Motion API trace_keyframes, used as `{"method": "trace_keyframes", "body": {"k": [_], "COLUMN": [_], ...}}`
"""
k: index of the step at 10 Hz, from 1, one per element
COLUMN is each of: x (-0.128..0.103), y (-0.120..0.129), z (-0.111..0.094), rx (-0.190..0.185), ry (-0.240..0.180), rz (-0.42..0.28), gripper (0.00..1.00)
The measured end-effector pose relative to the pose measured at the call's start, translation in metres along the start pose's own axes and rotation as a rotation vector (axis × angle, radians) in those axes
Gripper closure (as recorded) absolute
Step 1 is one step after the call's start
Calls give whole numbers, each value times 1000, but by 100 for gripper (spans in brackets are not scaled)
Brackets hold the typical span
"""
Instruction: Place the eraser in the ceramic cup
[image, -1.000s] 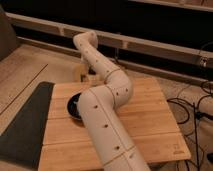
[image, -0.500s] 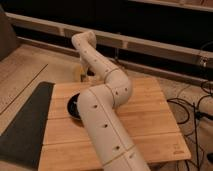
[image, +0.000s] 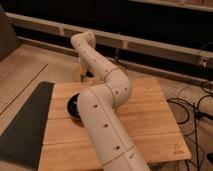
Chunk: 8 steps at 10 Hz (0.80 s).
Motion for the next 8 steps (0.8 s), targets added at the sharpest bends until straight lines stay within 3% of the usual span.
{"method": "trace_keyframes", "body": {"k": [2,5,8], "x": [-9,-25,-25], "y": [2,13,14], "z": [-2,-7,-7], "rx": [-10,-45,-46], "ry": [-31,-90,-90], "rz": [14,67,68], "gripper": [99,79,78]}}
